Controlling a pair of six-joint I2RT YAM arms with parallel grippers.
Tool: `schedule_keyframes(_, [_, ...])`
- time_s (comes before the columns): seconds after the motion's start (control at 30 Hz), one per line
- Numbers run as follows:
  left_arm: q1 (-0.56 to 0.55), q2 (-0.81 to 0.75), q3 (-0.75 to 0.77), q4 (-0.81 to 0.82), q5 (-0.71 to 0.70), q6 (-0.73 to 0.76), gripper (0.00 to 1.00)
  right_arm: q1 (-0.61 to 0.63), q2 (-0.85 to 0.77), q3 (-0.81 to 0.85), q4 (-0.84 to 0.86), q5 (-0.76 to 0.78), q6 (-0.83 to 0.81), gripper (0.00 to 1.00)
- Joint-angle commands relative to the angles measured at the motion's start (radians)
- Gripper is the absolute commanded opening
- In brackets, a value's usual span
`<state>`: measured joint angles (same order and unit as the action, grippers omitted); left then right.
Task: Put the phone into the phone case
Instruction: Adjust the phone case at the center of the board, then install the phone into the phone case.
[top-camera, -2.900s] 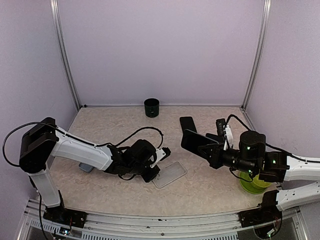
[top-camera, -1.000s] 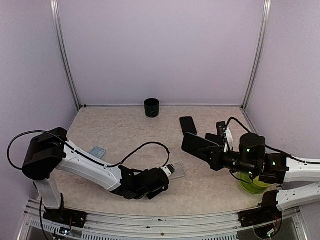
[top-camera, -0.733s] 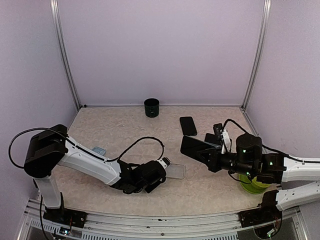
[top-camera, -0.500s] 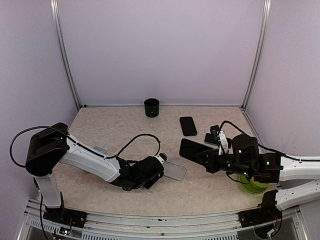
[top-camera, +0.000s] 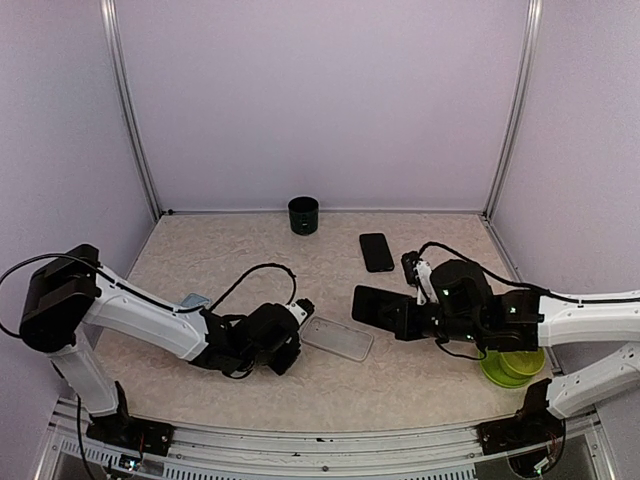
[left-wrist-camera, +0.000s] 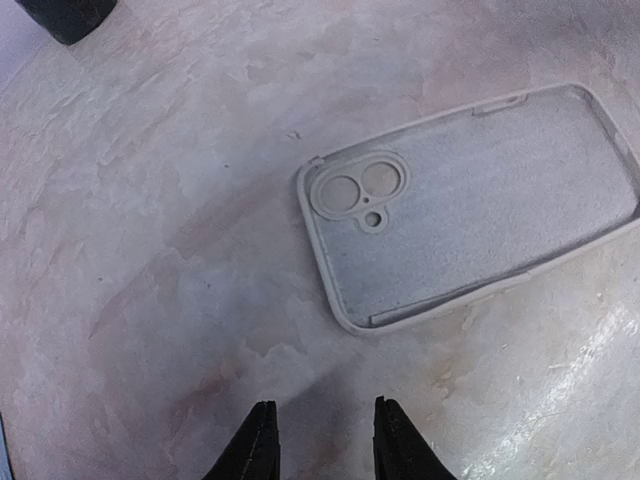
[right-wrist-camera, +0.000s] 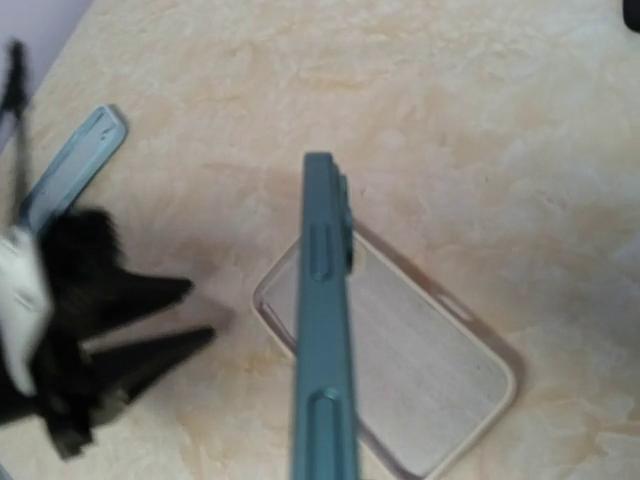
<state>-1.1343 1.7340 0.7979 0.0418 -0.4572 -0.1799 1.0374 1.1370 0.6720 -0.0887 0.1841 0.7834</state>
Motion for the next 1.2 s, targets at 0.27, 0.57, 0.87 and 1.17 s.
schedule_keyframes(0.27, [0.196, -0.205, -0.138, 0.234, 0.297, -0.173, 0.29, -0.007, 0.119, 0.062, 0.017, -0.027, 0.133, 0.00])
schedule_keyframes(0.57, [0.263, -0.135, -0.130, 0.324, 0.400, -0.275, 0.29, -0.007, 0.188, 0.080, 0.086, -0.067, 0.187, 0.00])
schedule_keyframes(0.87, [0.295, -0.048, -0.131, 0.435, 0.513, -0.362, 0.30, -0.007, 0.222, 0.117, 0.123, -0.087, 0.252, 0.00])
schedule_keyframes(1.17, [0.304, -0.005, -0.131, 0.499, 0.587, -0.406, 0.30, -0.038, 0.255, 0.117, 0.173, -0.145, 0.314, 0.00])
